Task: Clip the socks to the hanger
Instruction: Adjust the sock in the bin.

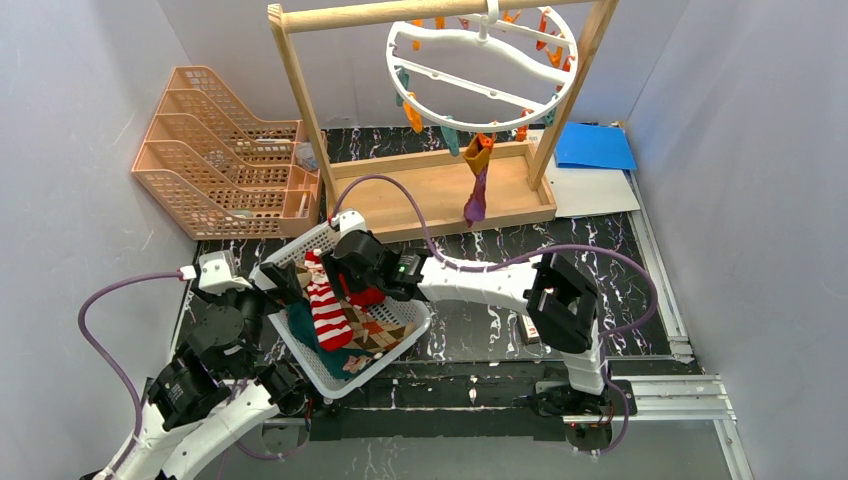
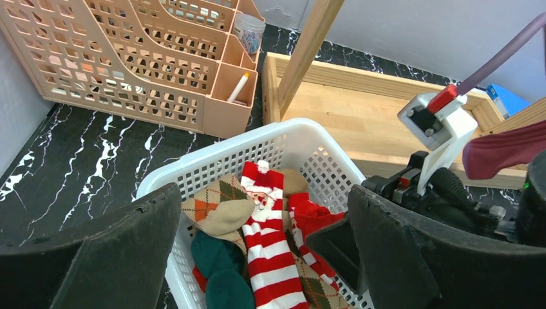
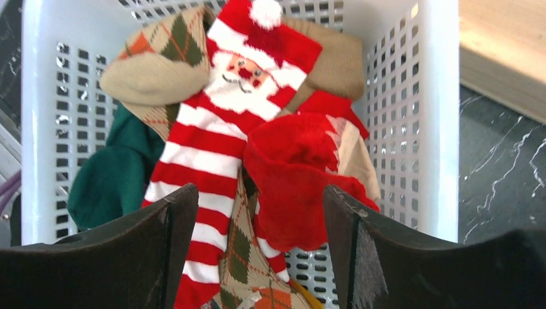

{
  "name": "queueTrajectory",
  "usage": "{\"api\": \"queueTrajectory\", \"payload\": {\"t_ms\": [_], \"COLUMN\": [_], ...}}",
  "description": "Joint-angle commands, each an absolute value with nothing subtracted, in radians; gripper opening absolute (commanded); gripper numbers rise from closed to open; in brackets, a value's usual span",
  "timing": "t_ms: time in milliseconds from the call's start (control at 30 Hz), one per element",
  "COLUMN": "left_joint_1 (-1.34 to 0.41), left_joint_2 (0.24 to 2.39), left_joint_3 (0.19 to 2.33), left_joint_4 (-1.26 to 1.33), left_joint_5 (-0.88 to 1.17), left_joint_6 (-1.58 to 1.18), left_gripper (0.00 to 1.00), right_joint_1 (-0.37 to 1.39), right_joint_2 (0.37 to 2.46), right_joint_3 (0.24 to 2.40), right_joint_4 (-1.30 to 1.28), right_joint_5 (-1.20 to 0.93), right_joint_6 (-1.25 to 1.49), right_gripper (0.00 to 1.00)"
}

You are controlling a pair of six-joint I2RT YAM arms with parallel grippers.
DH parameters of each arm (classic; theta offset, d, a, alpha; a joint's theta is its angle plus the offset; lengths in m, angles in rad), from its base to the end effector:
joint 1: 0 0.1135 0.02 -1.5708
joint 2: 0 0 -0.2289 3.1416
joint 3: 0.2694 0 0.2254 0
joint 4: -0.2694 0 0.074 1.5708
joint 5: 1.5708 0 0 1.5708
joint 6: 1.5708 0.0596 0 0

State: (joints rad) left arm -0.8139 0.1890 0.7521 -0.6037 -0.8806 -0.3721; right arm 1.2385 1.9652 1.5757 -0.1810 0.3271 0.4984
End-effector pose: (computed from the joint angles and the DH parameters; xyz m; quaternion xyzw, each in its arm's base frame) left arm 0.0737 -0.0111 0.3187 -0.1450 0.7013 -0.0952 0.6914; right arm 0.1621 0.4111 0.2274 -0.2403 0.8354 0.2689 0.4147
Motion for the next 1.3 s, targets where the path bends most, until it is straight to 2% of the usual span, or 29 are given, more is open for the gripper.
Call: {"api": "queueTrajectory", "payload": {"t_ms": [0, 167, 367, 500, 700, 733, 1033, 1267], "left_joint_1": [-0.817, -0.817, -0.817, -0.816, -0.816, -0.816, -0.816, -0.816], "left_joint_2": [0.197, 0.195, 0.198, 0.199, 0.201, 0.201, 0.231, 0.24], "left_joint_3": [0.783, 0.774, 0.776, 0.776, 0.784, 0.786, 0.811, 0.812], "left_joint_4": [-0.625, -0.623, -0.624, -0.625, -0.627, -0.628, -0.624, -0.615], "left_joint_5": [-0.91, -0.904, -0.902, -0.9, -0.901, -0.902, -0.922, -0.931], "left_joint_6": [-0.401, -0.408, -0.405, -0.405, -0.401, -0.398, -0.376, -0.365], "left_gripper": [0.98, 0.98, 0.98, 0.98, 0.98, 0.98, 0.98, 0.98], "right_joint_1": [1.242, 1.243, 1.242, 1.242, 1.244, 1.243, 1.243, 1.238], "right_joint_2": [1.947, 1.891, 1.939, 1.983, 1.902, 1.872, 1.688, 1.652], "right_joint_3": [1.571, 1.418, 1.41, 1.462, 1.456, 1.454, 1.581, 1.467], "right_joint_4": [-0.242, -0.19, -0.206, -0.241, -0.188, -0.162, -0.155, -0.126], "right_joint_5": [0.29, 0.163, 0.032, 0.006, 0.037, 0.043, 0.127, 0.172], "right_joint_6": [0.538, 0.656, 0.686, 0.674, 0.637, 0.624, 0.463, 0.46], "right_gripper": [0.77, 0.72, 0.69, 0.51, 0.06, 0.01, 0.01, 0.01]}}
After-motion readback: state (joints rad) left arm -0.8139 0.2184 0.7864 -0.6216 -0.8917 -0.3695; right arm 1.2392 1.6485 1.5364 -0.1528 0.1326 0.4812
